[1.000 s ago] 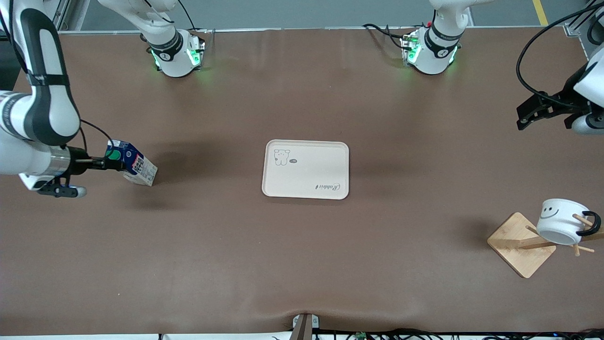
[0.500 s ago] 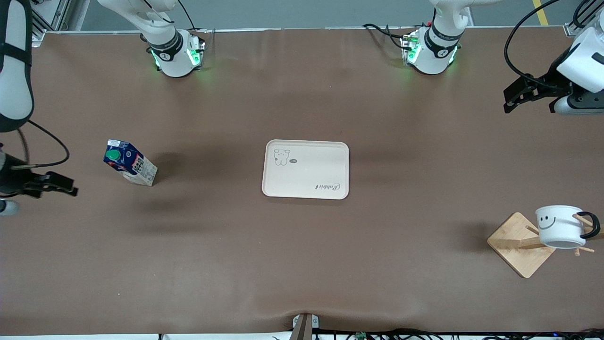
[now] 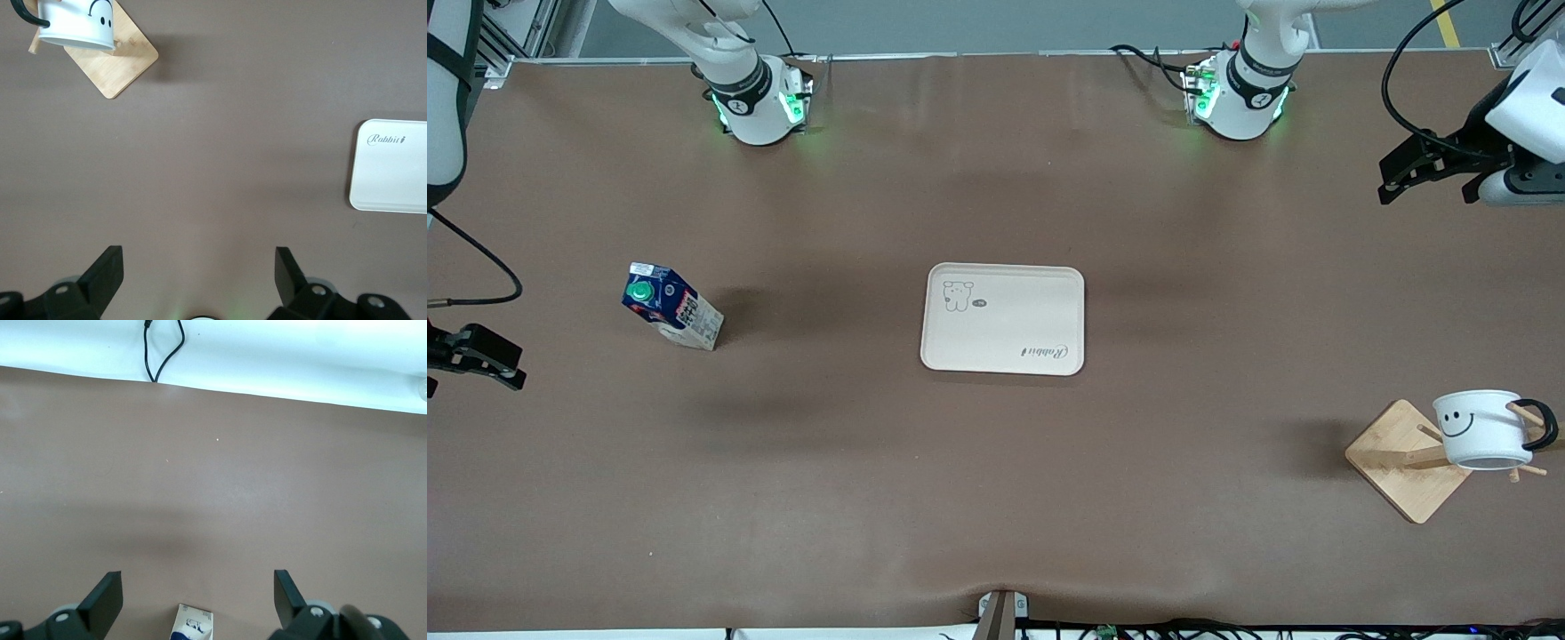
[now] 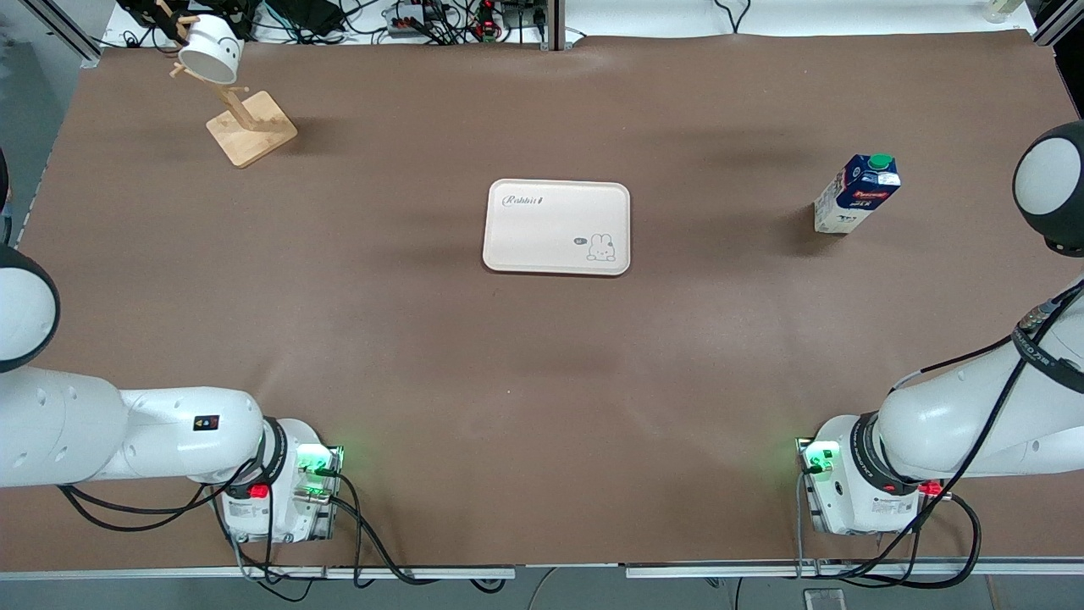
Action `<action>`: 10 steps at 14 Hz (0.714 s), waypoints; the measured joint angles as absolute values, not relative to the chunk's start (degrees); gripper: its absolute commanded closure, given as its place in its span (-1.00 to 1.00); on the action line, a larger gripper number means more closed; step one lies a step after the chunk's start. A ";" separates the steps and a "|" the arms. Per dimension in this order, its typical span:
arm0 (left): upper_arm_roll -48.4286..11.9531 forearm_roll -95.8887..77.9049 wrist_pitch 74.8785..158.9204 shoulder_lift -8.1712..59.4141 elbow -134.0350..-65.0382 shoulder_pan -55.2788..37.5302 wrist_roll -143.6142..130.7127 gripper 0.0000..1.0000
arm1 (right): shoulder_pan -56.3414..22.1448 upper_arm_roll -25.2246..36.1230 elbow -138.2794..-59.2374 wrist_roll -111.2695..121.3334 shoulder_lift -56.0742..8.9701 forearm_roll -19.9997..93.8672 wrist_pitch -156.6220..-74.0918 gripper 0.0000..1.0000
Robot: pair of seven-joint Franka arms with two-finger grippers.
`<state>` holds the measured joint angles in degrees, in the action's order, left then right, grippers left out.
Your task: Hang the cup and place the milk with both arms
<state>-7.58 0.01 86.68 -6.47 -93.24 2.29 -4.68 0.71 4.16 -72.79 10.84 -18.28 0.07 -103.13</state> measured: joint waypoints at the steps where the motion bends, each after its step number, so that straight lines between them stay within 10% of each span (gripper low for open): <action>1: -7.62 0.01 86.40 -6.76 -93.28 2.28 -4.68 -1.00 | 0.42 4.16 -71.97 10.84 -17.35 0.13 -99.44 -1.00; 4: -8.03 0.01 86.08 -7.15 -93.49 2.26 -5.66 -1.00 | 0.24 4.19 -72.42 10.90 -10.68 0.20 -85.28 -1.00; 10: -8.49 0.01 86.06 -7.14 -93.95 2.24 -6.08 -1.00 | -0.07 3.92 -92.92 10.96 5.72 0.21 -84.01 -1.00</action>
<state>-8.49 0.01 86.06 -7.14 -93.95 2.24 -6.08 -0.07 3.92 -92.92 10.96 5.72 0.21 -84.01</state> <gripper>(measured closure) 0.000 0.000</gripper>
